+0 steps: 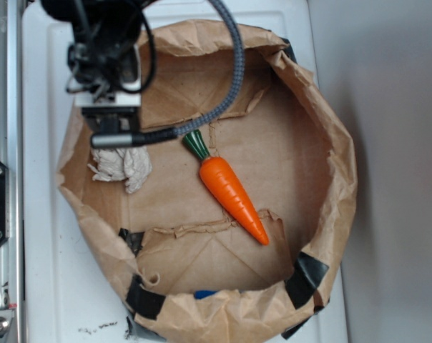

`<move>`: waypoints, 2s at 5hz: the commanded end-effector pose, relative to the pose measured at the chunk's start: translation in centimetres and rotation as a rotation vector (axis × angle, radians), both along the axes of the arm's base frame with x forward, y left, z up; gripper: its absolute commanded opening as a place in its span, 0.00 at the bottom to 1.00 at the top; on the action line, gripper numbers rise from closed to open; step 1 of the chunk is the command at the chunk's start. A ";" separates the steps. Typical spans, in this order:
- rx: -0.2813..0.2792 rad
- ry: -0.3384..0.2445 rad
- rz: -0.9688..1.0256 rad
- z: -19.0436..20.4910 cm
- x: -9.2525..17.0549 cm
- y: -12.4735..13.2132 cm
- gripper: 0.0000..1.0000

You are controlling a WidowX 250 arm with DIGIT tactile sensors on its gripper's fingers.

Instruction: Grab the carrot.

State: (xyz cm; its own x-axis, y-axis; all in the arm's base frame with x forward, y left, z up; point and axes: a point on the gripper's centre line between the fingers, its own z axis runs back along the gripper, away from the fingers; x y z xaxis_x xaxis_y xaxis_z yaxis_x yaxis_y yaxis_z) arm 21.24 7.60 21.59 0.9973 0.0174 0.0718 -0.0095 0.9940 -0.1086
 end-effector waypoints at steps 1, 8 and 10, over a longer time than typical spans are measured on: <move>0.128 -0.057 -0.233 -1.9 3.1 -2.5 1.00; 0.087 -0.107 -0.592 -11.2 5.3 -3.4 1.00; 0.101 -0.077 -0.611 -13.5 3.6 -3.5 1.00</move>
State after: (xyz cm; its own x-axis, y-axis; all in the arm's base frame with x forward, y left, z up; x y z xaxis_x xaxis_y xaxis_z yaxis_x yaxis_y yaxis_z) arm 24.39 4.19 7.14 0.8274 -0.5554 0.0834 0.5591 0.8287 -0.0275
